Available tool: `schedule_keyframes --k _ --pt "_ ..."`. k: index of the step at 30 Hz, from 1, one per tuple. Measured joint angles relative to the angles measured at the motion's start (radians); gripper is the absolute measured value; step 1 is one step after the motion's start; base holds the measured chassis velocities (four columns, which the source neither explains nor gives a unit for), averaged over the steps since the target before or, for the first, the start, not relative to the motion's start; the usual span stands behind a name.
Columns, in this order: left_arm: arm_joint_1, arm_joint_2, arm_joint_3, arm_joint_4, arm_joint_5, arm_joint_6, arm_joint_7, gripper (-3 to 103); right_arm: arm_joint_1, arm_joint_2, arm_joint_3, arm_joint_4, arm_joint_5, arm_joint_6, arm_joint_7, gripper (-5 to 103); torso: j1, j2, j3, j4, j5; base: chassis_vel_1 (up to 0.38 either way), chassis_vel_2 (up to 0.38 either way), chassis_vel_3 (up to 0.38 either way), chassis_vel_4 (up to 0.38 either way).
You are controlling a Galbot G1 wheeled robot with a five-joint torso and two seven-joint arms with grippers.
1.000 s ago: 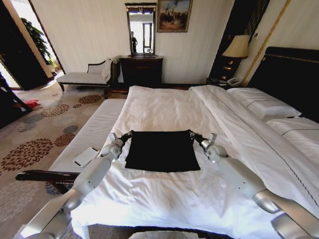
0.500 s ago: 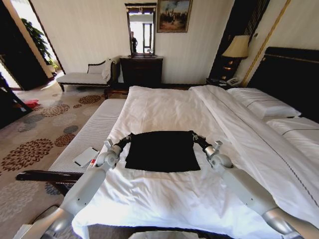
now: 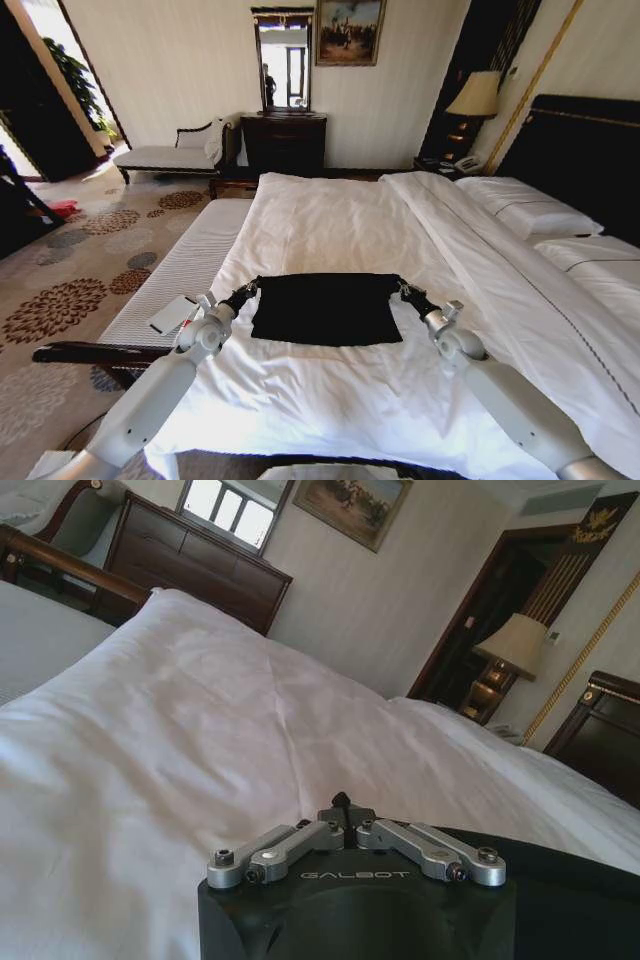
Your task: Fold the clothes on the bed.
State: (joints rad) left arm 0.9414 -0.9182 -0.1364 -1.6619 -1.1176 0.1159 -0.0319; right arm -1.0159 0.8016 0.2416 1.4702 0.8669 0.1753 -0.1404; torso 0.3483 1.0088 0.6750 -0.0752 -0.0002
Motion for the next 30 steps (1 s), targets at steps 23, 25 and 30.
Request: schedule_keyframes --k 23,25,30 --pt "0.185 0.018 -0.089 -0.100 0.090 -0.048 0.013 0 -0.210 0.060 0.117 0.083 -0.257 0.091 0.040 0 0.000 0.000 0.000 -0.0003 0.0002 0.000 0.000 0.000 0.000" --pt "0.204 0.021 -0.103 -0.102 0.096 -0.052 0.018 0 -0.232 0.067 0.126 0.092 -0.273 0.095 0.042 0 0.000 0.000 0.000 -0.0003 0.0003 0.000 0.000 0.000 0.000" --pt "0.260 0.021 -0.140 -0.119 0.109 -0.063 0.027 0 -0.277 0.083 0.141 0.107 -0.313 0.109 0.047 0 0.000 0.000 0.000 0.0000 0.0000 0.000 0.000 0.000 0.000"
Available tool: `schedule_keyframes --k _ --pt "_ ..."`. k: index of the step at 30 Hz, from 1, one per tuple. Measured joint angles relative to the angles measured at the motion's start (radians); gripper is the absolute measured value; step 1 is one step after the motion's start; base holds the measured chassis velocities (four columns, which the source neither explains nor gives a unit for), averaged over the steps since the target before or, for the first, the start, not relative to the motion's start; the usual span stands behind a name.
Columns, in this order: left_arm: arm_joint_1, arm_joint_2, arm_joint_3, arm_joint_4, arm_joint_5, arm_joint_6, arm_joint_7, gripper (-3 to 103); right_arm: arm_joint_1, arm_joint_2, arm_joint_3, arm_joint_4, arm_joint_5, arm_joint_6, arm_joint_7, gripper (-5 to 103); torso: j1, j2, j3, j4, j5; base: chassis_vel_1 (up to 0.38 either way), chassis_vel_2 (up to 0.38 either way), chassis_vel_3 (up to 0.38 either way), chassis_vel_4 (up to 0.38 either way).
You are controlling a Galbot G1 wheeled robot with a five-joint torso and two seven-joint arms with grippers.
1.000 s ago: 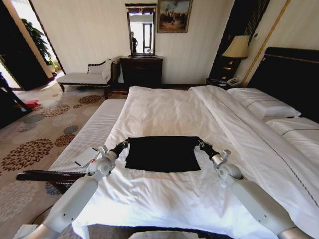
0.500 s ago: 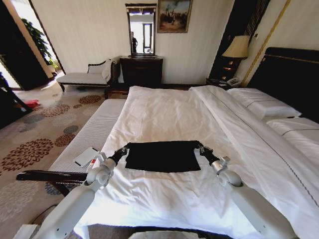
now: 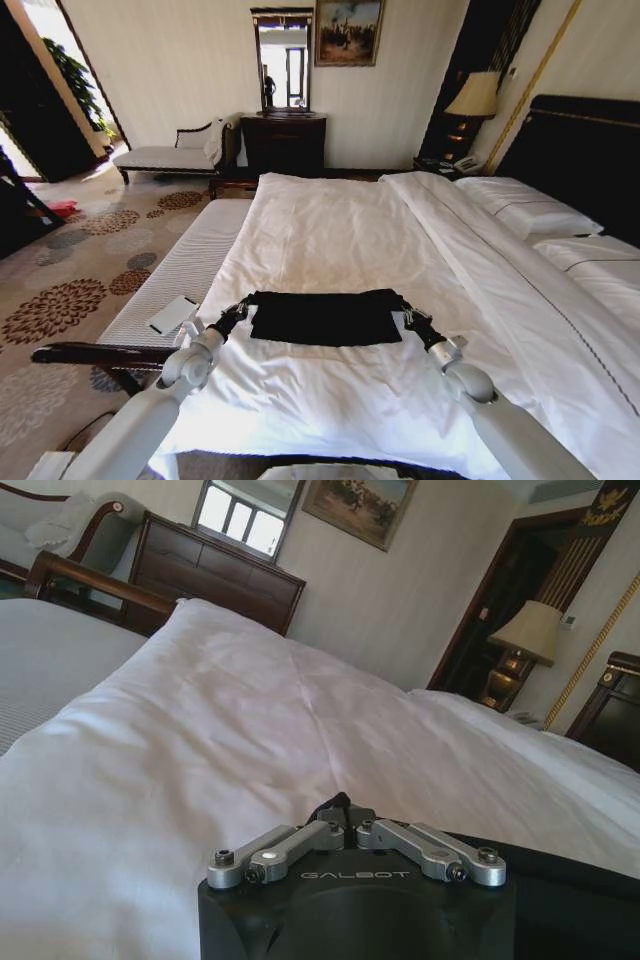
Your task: Fold the clothes on the bed.
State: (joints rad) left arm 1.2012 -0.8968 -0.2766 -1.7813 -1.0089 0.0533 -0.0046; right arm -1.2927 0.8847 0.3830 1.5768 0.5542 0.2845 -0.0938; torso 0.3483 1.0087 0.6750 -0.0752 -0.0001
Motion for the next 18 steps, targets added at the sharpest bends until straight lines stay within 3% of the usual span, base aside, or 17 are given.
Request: schedule_keyframes --k 8,18 --pt "0.088 -0.002 -0.032 -0.035 0.029 -0.020 0.009 0 -0.056 0.006 0.025 0.043 -0.024 0.006 0.006 0 0.000 0.000 0.000 0.0000 0.0001 0.000 0.000 0.000 0.000" --pt "0.101 -0.018 -0.014 -0.019 0.071 -0.037 0.008 0 -0.118 0.032 0.055 0.033 -0.065 0.036 -0.001 0 0.000 0.000 0.000 -0.0002 0.0003 0.000 0.000 0.000 0.000"
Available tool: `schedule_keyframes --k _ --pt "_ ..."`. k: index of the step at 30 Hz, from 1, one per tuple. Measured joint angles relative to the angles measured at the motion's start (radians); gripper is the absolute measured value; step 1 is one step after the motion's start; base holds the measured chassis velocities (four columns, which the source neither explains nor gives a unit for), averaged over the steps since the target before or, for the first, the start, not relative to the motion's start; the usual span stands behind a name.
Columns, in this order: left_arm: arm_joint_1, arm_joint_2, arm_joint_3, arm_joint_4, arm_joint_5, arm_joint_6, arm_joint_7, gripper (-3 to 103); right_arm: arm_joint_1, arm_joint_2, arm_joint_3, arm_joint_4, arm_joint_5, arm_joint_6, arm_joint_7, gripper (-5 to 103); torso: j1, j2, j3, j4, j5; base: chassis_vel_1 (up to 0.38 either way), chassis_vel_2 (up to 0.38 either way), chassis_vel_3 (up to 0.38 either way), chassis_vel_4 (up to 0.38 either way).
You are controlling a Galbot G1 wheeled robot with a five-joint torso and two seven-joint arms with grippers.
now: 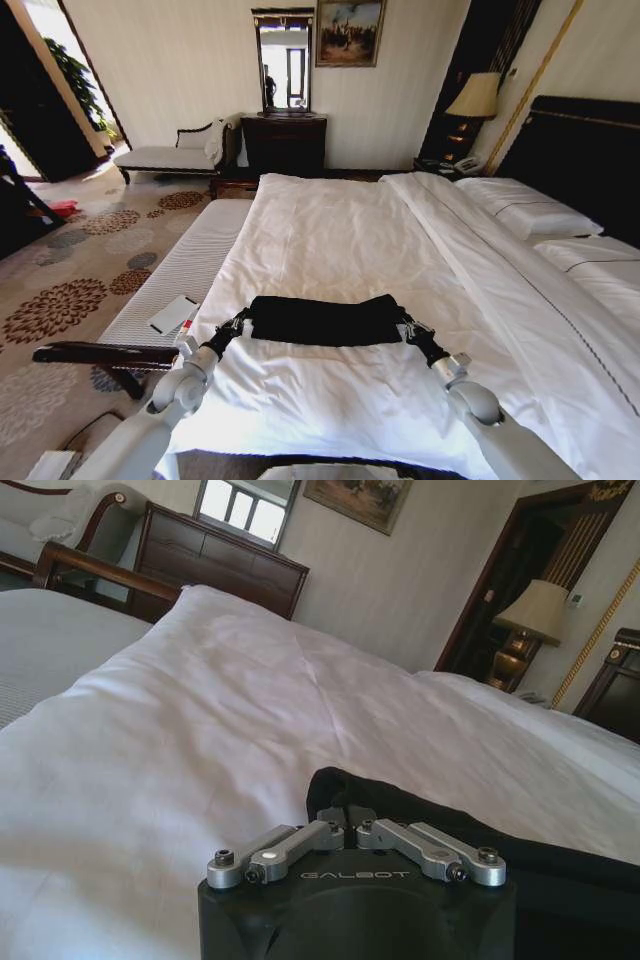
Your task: Fold the clothes on the bed.
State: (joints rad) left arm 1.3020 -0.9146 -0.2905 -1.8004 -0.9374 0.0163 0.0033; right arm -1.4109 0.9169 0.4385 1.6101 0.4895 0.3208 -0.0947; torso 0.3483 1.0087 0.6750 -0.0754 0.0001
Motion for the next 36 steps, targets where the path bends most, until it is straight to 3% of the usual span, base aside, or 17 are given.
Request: schedule_keyframes --k 8,9,11,14,17,18,20,23,27,31,34,36 --pt "-0.004 -0.006 0.024 -0.003 0.029 0.001 -0.018 0 0.010 0.017 -0.013 -0.026 -0.009 0.005 0.003 -3 0.000 0.000 0.000 0.0002 -0.0001 0.000 0.000 0.000 0.000" --pt "0.002 -0.002 0.024 -0.010 0.033 0.007 -0.025 0 0.005 0.017 -0.013 -0.022 -0.010 0.005 0.002 7 0.000 0.000 0.000 0.0002 -0.0001 0.000 0.000 0.000 0.000" --pt "0.007 0.001 0.023 -0.014 0.036 0.011 -0.030 0 -0.001 0.017 -0.011 -0.014 -0.010 0.005 -0.001 7 0.000 0.000 0.000 0.0001 -0.0001 0.000 0.000 0.000 0.000" --pt "0.015 0.004 0.016 -0.024 0.046 0.017 -0.037 16 -0.023 0.016 0.004 0.006 -0.009 0.005 -0.016 23 0.000 0.000 0.000 0.0002 -0.0001 0.000 0.000 0.000 0.000" --pt "0.016 0.002 0.009 -0.034 0.047 0.021 -0.041 22 -0.035 0.015 0.020 0.021 -0.002 0.007 -0.022 28 0.000 0.000 0.000 0.0003 -0.0001 0.000 0.000 0.000 0.000" --pt "0.017 -0.002 0.000 -0.048 0.046 0.025 -0.045 32 -0.046 0.014 0.038 0.039 0.009 0.007 -0.024 40 0.000 0.000 0.000 0.0002 -0.0001 0.000 0.000 0.000 0.000" --pt "0.017 -0.005 -0.005 -0.055 0.046 0.026 -0.047 32 -0.052 0.012 0.048 0.051 0.017 0.006 -0.022 40 0.000 0.000 0.000 0.0001 -0.0002 0.000 0.000 0.000 0.000" --pt "0.009 -0.014 -0.036 -0.085 0.047 0.031 -0.060 48 -0.062 -0.004 0.094 0.102 0.043 -0.003 -0.008 56 0.000 0.000 0.000 0.0001 -0.0001 0.000 0.000 0.000 0.000" --pt "-0.004 -0.014 -0.058 -0.088 0.046 0.033 -0.072 59 -0.037 -0.032 0.104 0.119 0.056 -0.018 0.001 66 0.000 0.000 0.000 -0.0001 -0.0002 0.000 0.000 0.000 0.000" --pt "-0.005 -0.002 -0.069 -0.094 0.045 0.036 -0.078 76 0.020 -0.055 0.067 0.110 0.058 -0.037 0.009 83 0.000 0.000 0.000 0.0001 -0.0005 0.000 0.000 0.000 0.000" --pt "-0.003 0.006 -0.076 -0.101 0.045 0.041 -0.085 81 0.087 -0.071 0.001 0.088 0.042 -0.056 0.024 88 0.000 0.000 0.000 0.0002 0.0001 0.000 0.000 0.000 0.000" --pt "-0.004 0.009 -0.082 -0.103 0.043 0.045 -0.091 92 0.152 -0.083 -0.068 0.069 0.028 -0.076 0.042 97 0.000 0.000 0.000 0.0003 -0.0004 0.000 0.000 0.000 0.000"
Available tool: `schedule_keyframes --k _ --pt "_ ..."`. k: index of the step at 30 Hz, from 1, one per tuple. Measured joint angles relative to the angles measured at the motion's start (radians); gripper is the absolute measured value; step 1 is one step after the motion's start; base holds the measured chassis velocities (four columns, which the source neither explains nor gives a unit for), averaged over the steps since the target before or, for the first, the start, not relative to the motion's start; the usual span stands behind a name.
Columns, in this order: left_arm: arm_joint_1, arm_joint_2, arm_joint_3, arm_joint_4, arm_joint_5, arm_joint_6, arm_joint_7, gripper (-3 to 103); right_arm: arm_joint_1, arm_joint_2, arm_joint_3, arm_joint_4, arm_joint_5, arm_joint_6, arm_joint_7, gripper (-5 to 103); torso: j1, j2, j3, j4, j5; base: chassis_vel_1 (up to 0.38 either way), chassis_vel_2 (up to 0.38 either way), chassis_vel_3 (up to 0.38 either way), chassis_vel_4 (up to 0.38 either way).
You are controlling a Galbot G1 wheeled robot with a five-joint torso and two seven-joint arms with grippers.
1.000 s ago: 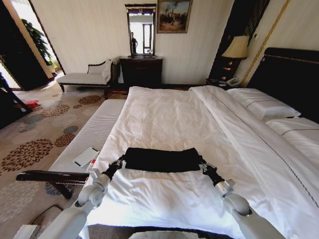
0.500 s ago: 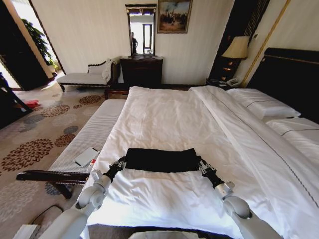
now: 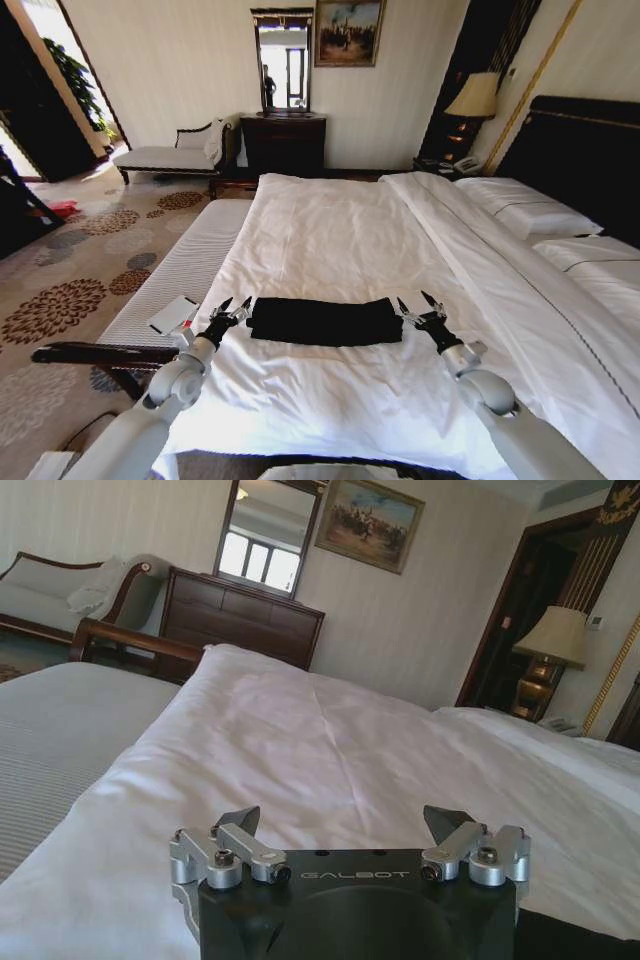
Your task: Fold the clothes on the bed.
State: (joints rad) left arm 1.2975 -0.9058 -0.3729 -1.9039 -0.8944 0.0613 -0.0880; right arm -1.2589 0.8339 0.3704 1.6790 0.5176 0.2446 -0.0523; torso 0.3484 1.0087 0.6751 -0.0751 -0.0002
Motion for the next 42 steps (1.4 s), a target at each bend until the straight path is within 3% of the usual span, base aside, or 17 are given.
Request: schedule_keyframes --k 3,10,17,26,42 --pt "-0.003 0.007 -0.013 -0.010 -0.009 0.009 -0.013 100 0.138 -0.018 -0.154 -0.051 -0.021 -0.035 0.024 100 0.000 0.000 0.000 0.0002 0.0002 0.000 0.000 0.000 0.000" --pt "-0.001 0.029 -0.014 -0.027 0.013 0.012 -0.014 100 0.291 -0.043 -0.326 -0.114 -0.034 -0.052 0.028 100 0.000 0.000 0.000 -0.0002 -0.0006 0.000 0.000 0.000 0.000" --pt "-0.004 0.051 0.020 -0.052 0.032 0.015 -0.014 100 0.422 -0.025 -0.494 -0.186 -0.063 -0.059 0.033 100 0.000 0.000 0.000 0.0000 0.0004 0.000 0.000 0.000 0.000" --pt "-0.001 0.057 0.022 -0.047 0.041 0.015 -0.012 100 0.432 -0.044 -0.536 -0.190 -0.105 -0.050 0.030 100 0.000 0.000 0.000 -0.0002 -0.0001 0.000 0.000 0.000 0.000" --pt "0.030 0.050 -0.038 -0.040 0.018 0.013 -0.003 100 0.283 -0.157 -0.521 -0.063 -0.259 0.005 0.030 100 0.000 0.000 0.000 0.0001 0.0002 0.000 0.000 0.000 0.000"
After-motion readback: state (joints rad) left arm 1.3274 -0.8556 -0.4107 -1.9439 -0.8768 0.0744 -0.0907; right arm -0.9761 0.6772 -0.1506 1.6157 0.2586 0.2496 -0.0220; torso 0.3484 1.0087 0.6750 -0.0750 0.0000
